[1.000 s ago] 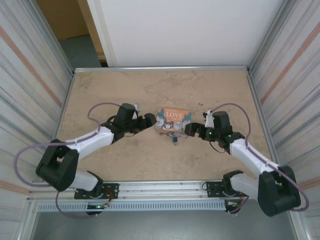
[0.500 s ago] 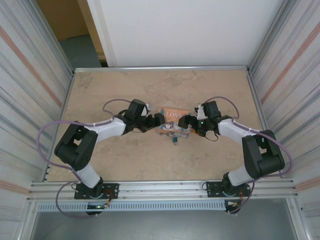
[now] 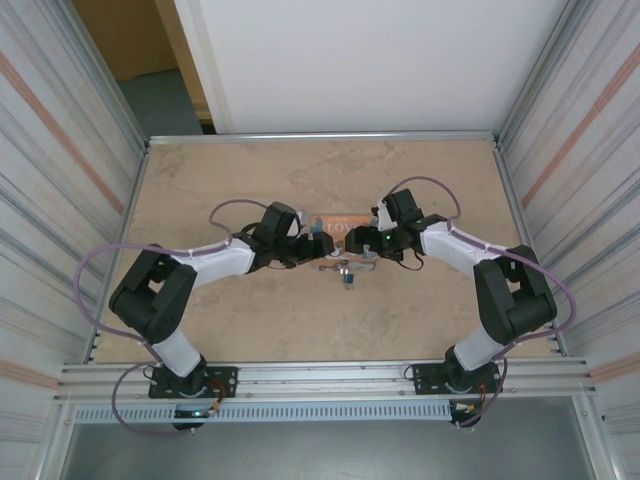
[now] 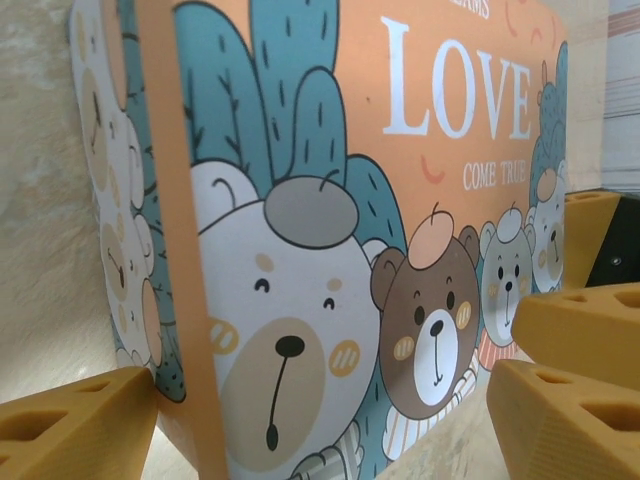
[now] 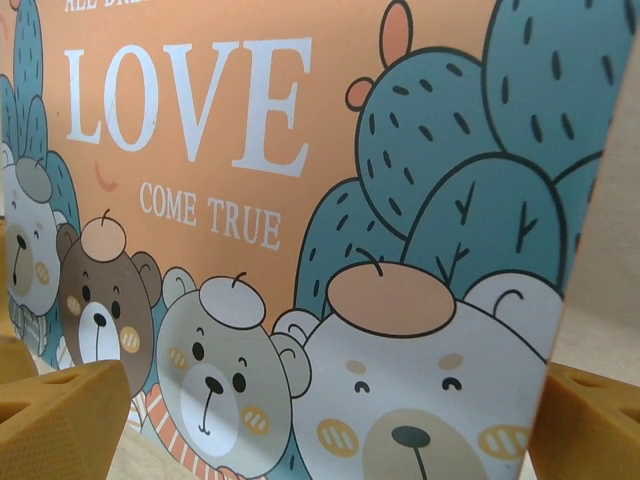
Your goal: Unlock a padlock with a key
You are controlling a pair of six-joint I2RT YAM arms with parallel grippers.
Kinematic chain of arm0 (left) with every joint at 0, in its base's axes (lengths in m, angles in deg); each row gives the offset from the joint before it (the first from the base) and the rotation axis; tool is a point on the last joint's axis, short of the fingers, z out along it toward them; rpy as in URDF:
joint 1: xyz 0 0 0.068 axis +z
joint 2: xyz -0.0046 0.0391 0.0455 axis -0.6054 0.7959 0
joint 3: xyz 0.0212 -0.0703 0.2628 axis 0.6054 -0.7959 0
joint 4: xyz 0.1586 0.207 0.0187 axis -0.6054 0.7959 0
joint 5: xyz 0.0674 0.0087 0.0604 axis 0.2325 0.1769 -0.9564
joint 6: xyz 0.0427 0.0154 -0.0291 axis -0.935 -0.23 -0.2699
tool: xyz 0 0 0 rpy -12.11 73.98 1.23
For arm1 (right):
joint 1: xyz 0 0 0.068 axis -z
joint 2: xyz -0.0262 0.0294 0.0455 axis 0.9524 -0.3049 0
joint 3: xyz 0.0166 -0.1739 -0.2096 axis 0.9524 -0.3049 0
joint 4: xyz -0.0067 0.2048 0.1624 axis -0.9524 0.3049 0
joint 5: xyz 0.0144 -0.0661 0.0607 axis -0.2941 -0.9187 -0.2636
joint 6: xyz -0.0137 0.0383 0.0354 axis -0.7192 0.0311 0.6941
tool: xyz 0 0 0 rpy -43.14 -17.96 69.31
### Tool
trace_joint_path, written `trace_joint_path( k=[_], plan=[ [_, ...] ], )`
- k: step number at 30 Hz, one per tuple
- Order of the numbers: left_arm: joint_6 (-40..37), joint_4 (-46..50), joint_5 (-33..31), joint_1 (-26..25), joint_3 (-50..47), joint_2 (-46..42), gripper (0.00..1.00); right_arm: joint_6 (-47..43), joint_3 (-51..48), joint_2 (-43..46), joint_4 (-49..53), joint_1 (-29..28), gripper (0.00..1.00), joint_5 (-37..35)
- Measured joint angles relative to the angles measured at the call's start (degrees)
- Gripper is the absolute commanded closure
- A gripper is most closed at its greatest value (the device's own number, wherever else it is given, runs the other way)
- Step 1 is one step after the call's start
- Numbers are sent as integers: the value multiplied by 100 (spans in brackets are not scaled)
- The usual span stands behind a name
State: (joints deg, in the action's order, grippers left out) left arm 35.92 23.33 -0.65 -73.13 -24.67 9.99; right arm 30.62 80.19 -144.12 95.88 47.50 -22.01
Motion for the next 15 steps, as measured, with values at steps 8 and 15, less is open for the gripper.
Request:
trace_joint_path(
  k=[8, 15],
  plan=[
    [240, 140, -343, -140, -815, -870, 15, -151, 424, -439, -166, -511, 4, -197],
    [566, 155, -511, -363, -1272, -1360, 14, -199, 678, -719, -380, -691, 3, -227]
  ],
)
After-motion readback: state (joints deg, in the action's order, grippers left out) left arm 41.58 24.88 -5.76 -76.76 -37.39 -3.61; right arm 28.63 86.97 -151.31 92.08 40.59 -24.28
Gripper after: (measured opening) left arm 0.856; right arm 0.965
